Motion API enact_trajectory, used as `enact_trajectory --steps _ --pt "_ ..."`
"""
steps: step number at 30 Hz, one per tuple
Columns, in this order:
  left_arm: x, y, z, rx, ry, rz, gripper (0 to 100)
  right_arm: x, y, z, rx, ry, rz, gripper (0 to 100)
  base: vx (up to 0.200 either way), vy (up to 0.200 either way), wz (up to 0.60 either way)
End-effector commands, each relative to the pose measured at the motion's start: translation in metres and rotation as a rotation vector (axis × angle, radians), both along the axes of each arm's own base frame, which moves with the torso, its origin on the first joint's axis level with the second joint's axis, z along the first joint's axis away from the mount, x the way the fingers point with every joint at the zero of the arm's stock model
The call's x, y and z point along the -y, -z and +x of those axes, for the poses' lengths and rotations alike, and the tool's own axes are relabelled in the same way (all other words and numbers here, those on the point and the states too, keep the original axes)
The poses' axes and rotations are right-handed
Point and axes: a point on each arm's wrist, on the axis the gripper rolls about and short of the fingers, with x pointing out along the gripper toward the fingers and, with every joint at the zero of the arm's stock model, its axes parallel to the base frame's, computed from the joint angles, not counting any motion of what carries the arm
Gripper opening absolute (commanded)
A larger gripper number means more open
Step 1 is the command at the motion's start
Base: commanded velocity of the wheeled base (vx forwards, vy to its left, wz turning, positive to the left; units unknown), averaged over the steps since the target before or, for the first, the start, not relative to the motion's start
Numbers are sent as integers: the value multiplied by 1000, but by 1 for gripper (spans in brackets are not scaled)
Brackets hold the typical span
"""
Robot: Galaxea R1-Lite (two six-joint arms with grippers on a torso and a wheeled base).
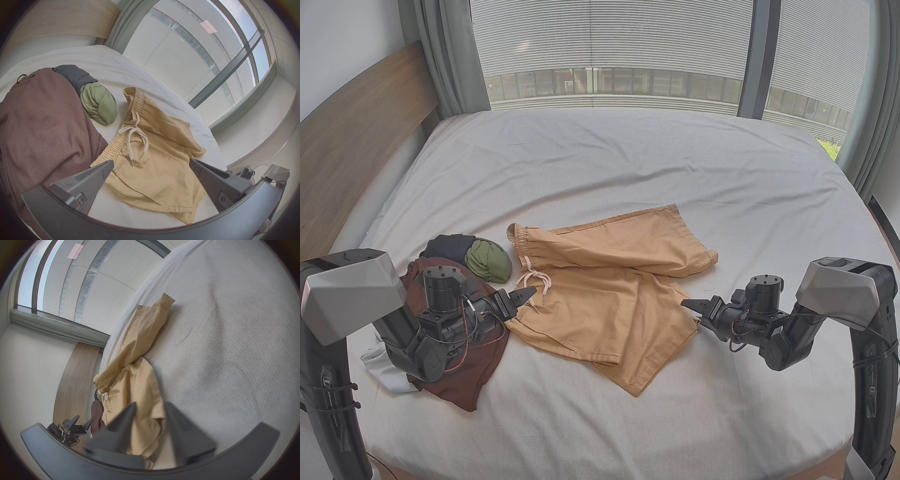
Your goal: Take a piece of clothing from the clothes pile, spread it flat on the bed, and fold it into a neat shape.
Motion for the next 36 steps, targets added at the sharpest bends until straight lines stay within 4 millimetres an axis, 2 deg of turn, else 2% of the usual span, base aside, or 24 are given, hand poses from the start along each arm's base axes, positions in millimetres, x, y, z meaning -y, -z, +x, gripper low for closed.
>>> enact_trajectory --steps 1,14,15,20,22,25,36 --pt "0 1 0 -3 0 0 100 1 2 -1 -11 1 -3 0 0 0 0" --pt "1 1 0 -2 1 0 100 14 0 2 -5 34 -3 0 0 0 0" --pt "1 1 0 -3 0 1 100 22 -4 5 6 54 -2 0 0 0 0" --pt "1 2 0 -4 2 1 100 36 -18 10 49 86 -1 0 0 0 0" --pt "1 2 0 -4 2 1 100 36 -18 10 51 86 0 0 0 0 0" --pt "2 3 -1 -10 3 3 100 46 -17 18 81 102 -26 0 0 0 0" --pt "1 6 -2 -28 4 7 100 50 -10 29 121 103 -65 0 0 0 0"
